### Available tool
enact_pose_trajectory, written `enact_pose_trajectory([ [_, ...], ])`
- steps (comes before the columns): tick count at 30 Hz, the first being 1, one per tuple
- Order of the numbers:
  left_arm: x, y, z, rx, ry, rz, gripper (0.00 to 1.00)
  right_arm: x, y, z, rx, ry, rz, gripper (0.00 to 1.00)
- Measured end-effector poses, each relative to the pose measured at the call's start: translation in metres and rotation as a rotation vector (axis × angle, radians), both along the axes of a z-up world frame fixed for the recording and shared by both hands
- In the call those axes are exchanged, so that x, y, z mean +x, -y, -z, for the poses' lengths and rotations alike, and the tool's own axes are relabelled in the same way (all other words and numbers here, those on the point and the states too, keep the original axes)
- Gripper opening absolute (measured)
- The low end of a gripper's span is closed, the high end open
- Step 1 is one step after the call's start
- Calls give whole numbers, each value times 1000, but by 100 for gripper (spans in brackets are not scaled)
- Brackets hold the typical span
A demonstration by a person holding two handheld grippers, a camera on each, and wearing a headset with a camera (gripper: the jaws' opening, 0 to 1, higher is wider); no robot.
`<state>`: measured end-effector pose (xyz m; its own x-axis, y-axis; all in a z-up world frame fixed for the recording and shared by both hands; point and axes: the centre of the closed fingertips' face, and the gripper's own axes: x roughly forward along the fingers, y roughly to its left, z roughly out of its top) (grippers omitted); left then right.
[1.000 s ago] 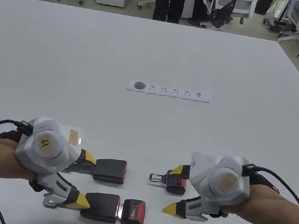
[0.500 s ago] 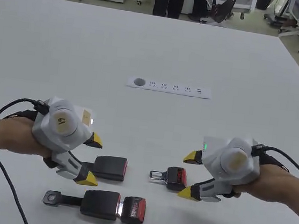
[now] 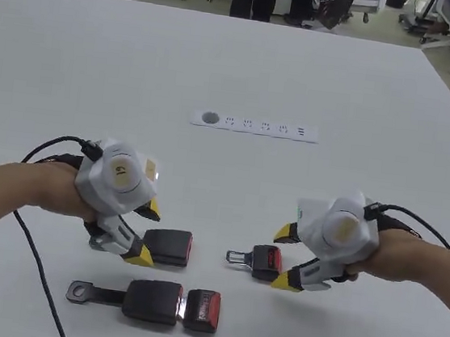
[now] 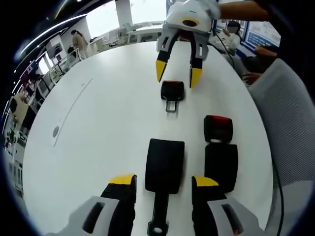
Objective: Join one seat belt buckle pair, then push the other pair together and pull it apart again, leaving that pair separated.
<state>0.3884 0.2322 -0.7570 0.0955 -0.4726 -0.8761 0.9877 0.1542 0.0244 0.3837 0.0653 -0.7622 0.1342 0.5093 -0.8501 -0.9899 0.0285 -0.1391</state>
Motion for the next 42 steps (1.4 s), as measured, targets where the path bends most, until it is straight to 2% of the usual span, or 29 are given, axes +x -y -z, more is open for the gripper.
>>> enact_pose_trajectory([
  [8, 6, 0, 11, 35, -11, 20, 42, 0, 2, 10, -21, -23, -8, 36],
  [12, 4, -2, 16, 63, -27, 44, 40, 2, 1, 13, -19, -27, -2, 33],
  [15, 2, -5, 20, 86, -21, 68, 35, 3, 1, 14, -19, -28, 0, 32],
  [18, 0, -6, 28, 98, -27, 74, 33, 2, 1, 14, -22, -27, -4, 32],
  [23, 0, -4, 24, 79, -40, 54, 33, 2, 1, 14, -20, -28, -12, 32],
  [42, -2, -4, 25, 92, -51, 67, 32, 1, -6, 15, -1, -38, -9, 31],
])
